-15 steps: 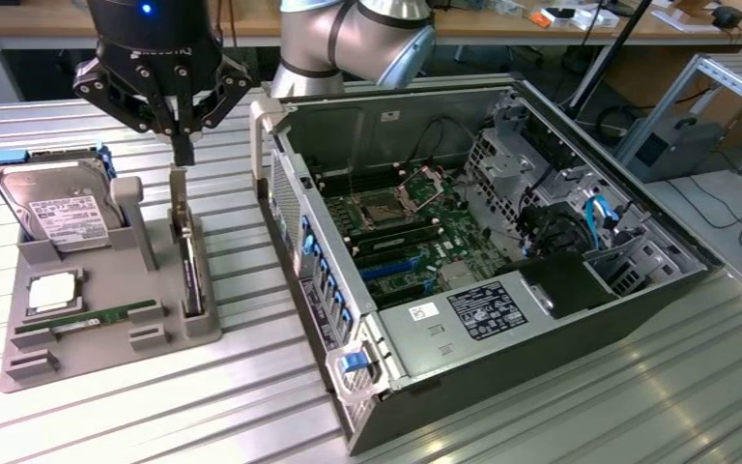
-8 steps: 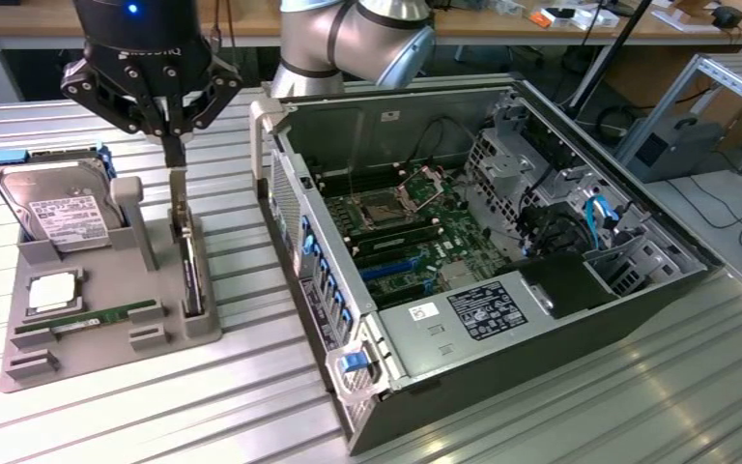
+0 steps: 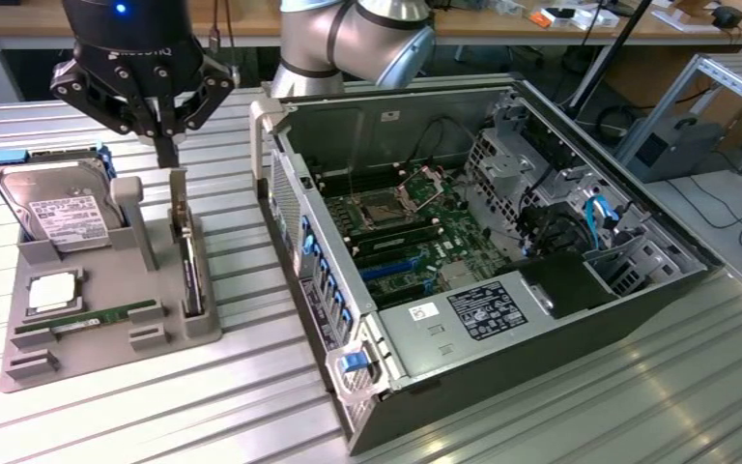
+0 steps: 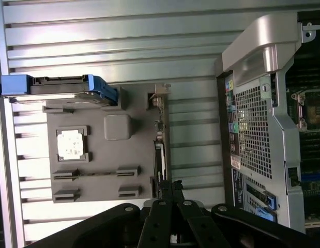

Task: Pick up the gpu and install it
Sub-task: 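Reach for the gpu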

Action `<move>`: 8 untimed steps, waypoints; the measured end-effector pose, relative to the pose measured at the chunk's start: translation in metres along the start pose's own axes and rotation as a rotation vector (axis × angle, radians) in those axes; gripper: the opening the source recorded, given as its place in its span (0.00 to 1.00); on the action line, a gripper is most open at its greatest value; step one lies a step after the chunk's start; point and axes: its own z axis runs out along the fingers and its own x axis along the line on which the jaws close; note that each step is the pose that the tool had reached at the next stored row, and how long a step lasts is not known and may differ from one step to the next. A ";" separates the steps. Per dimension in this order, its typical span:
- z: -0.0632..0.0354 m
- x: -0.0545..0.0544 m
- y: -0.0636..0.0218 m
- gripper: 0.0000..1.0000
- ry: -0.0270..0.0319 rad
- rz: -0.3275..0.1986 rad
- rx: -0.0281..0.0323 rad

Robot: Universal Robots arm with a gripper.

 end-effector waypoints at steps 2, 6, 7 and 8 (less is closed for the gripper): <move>0.0000 0.002 -0.0001 0.11 -0.0001 0.000 0.0000; -0.0001 0.004 -0.0003 0.11 -0.0001 0.000 0.0000; -0.0001 0.005 -0.0004 0.11 0.0000 0.000 0.0000; -0.0002 0.005 -0.0004 0.11 0.0000 0.000 0.0001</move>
